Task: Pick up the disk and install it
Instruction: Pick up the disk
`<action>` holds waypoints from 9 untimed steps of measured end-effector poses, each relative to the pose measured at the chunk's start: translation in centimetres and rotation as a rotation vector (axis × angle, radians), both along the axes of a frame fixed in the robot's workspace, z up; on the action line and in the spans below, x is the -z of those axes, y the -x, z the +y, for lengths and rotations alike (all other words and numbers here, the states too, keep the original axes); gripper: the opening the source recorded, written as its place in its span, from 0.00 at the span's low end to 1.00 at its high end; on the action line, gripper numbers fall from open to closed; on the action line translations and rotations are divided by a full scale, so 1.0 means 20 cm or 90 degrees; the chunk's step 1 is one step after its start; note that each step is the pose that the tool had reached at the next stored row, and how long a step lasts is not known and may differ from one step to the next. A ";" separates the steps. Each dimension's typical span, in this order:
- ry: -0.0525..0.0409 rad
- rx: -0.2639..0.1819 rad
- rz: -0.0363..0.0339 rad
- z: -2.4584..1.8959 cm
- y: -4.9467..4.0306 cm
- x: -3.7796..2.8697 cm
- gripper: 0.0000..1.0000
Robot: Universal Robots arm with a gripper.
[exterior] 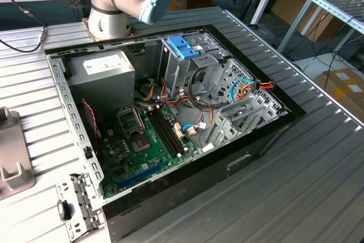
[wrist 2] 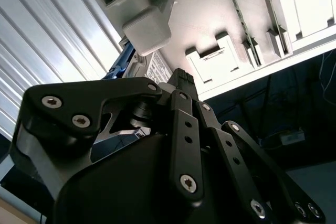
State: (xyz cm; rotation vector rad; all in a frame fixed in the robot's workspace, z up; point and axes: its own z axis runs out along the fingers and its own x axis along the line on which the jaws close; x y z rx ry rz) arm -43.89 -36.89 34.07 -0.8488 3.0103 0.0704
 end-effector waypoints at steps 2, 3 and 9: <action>0.0000 -0.007 0.0000 0.000 0.000 0.000 0.10; 0.0000 -0.011 0.0000 0.000 0.000 0.000 0.10; 0.0000 -0.041 0.0000 0.000 0.000 0.000 0.10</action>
